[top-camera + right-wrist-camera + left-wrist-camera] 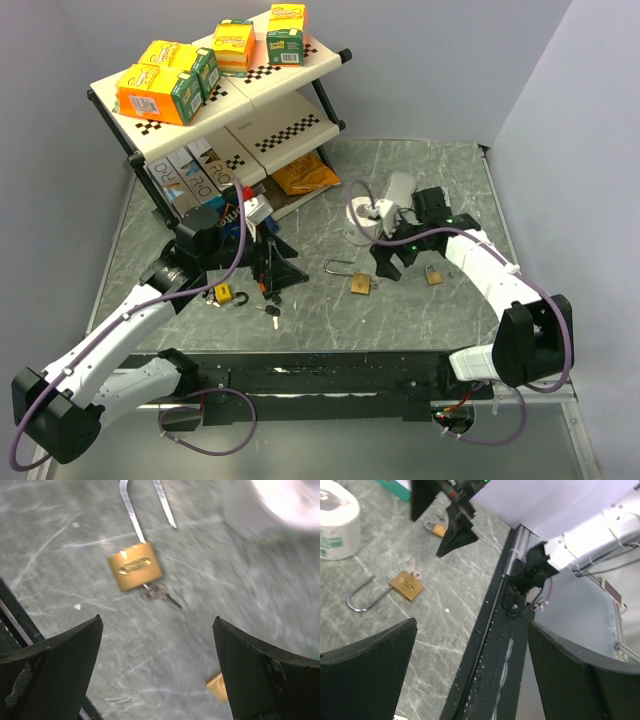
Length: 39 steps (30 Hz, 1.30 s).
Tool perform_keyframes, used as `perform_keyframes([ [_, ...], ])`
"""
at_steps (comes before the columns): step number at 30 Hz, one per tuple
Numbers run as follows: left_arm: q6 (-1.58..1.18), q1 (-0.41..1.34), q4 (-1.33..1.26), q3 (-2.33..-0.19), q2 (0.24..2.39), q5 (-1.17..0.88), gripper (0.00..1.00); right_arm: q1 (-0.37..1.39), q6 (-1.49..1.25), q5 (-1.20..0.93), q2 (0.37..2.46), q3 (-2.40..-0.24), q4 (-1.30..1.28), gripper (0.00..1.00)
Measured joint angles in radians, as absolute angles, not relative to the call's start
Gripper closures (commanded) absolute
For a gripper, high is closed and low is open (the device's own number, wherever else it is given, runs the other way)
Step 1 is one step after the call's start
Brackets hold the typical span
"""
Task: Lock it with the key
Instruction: Pick up the lock from the center of the board.
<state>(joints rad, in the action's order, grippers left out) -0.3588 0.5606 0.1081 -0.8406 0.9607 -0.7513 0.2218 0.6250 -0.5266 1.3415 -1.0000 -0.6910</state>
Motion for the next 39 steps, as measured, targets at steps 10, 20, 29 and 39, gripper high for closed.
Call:
perform_keyframes([
  [10, -0.373, 0.540, 0.071, -0.782, 0.933, -0.845, 0.04, 0.383, 0.832, -0.523, 1.456, -0.982, -0.634, 0.01],
  [20, -0.391, 0.531, 0.056, -0.772, 0.923, -0.876, 0.04, 0.432, 0.869, -0.474, 1.626, -0.982, -0.587, 0.01],
  [29, -0.392, 0.522, 0.049, -0.757, 0.912, -0.879, 0.04, 0.475, 0.865, -0.438, 1.685, -0.982, -0.556, 0.03],
  [39, -0.410, 0.498, 0.049, -0.755, 0.912, -0.885, 0.04, 0.499, 0.857, -0.393, 1.699, -0.989, -0.538, 0.11],
])
